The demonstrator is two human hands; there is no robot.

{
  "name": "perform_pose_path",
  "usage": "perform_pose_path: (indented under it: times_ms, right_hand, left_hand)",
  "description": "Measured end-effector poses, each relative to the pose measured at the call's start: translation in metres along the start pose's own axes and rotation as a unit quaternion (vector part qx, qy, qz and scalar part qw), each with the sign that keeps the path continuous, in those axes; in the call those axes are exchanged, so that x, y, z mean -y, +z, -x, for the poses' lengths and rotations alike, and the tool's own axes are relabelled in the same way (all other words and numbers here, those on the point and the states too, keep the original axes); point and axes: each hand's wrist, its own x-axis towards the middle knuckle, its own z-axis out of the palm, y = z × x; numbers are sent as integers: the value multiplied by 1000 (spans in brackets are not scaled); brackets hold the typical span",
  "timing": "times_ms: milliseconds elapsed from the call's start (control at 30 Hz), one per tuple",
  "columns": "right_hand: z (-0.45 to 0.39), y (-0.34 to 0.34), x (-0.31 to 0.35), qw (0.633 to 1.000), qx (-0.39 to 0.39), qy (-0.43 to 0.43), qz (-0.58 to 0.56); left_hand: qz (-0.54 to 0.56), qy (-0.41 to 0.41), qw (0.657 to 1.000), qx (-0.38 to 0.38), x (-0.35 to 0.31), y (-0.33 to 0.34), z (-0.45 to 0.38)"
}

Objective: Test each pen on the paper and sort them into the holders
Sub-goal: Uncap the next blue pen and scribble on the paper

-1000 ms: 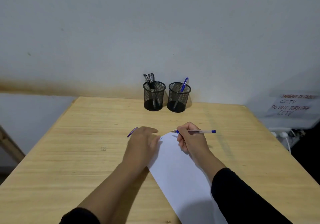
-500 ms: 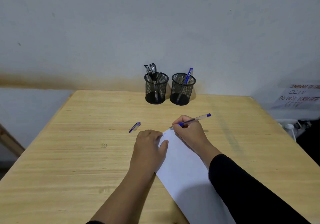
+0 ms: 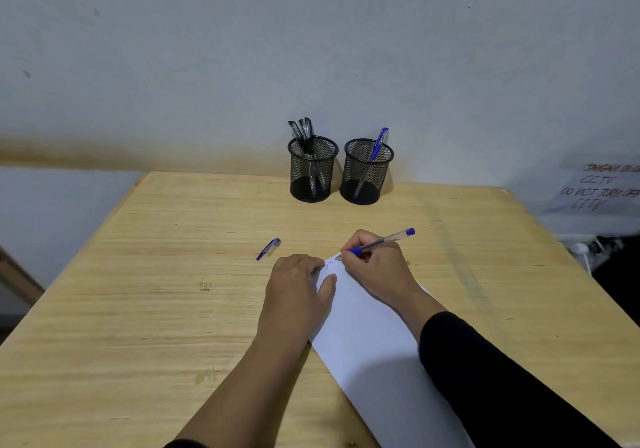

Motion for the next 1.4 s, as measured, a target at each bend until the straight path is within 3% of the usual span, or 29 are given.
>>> perform_pose_path:
  times_ms: [1400]
  right_hand:
    - [-4, 3, -1, 998, -41, -20, 37]
  left_hand:
    - [-29, 17, 999, -12, -1, 1, 1]
